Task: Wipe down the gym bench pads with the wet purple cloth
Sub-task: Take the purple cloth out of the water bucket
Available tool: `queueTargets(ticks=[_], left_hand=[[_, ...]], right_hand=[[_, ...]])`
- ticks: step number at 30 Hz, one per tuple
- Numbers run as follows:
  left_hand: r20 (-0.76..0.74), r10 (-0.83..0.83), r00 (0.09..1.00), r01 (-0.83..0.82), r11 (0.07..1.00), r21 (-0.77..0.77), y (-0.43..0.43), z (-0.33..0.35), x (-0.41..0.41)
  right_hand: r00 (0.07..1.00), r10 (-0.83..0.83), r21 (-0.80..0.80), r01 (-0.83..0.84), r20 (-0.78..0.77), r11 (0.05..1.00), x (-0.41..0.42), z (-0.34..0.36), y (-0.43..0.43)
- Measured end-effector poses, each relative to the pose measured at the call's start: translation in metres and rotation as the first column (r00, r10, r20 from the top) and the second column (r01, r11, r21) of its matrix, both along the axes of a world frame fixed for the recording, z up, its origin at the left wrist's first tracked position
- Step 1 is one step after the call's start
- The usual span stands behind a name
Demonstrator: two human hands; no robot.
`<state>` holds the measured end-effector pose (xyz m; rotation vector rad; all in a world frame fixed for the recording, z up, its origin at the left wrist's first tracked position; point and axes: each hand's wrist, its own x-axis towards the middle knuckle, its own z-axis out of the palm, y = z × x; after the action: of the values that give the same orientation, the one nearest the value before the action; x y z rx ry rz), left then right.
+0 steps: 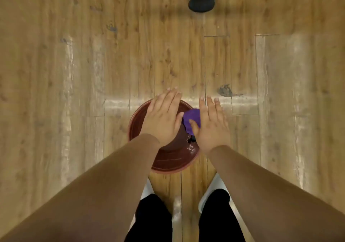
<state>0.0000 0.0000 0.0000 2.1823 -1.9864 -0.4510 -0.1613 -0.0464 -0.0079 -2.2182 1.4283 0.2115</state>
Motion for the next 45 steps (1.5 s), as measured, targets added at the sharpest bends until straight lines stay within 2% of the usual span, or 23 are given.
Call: queueTargets(ticks=[5, 10, 16, 20, 24, 32, 37, 45], left_hand=[[-0.004, 0.065, 0.998, -0.065, 0.997, 0.049, 0.007, -0.022, 0.001], [0.022, 0.062, 0.998, -0.063, 0.997, 0.050, 0.008, -0.033, -0.001], [0.037, 0.087, 0.996, -0.088, 0.996, 0.032, 0.006, -0.009, 0.005], [0.056, 0.109, 0.992, -0.110, 0.994, 0.018, 0.005, 0.033, 0.015], [0.080, 0.145, 0.986, -0.142, 0.989, -0.048, 0.005, 0.088, 0.028], [0.178, 0.261, 0.949, -0.228, 0.956, -0.183, 0.034, 0.210, 0.074], [0.228, 0.403, 0.887, -0.354, 0.908, -0.226, 0.089, 0.282, 0.116], [0.311, 0.567, 0.763, -0.525, 0.824, -0.216, 0.226, 0.378, 0.212]], right_hand=[[0.995, 0.016, 0.082, -0.008, -0.097, 0.997, 0.000, -0.026, 0.004], [0.997, -0.049, 0.233, 0.062, -0.058, 0.971, 0.007, -0.036, 0.006], [0.998, -0.013, 0.231, 0.027, -0.064, 0.973, 0.014, -0.015, 0.000], [0.989, 0.117, 0.136, -0.104, -0.091, 0.985, 0.023, 0.032, -0.011], [0.972, 0.234, 0.000, -0.234, -0.031, 0.972, 0.040, 0.092, -0.023], [0.883, 0.468, -0.095, -0.464, 0.022, 0.881, 0.101, 0.233, -0.017], [0.833, 0.549, -0.154, -0.535, 0.067, 0.831, 0.153, 0.307, 0.020], [0.686, 0.721, -0.260, -0.682, 0.097, 0.684, 0.268, 0.398, 0.116]])
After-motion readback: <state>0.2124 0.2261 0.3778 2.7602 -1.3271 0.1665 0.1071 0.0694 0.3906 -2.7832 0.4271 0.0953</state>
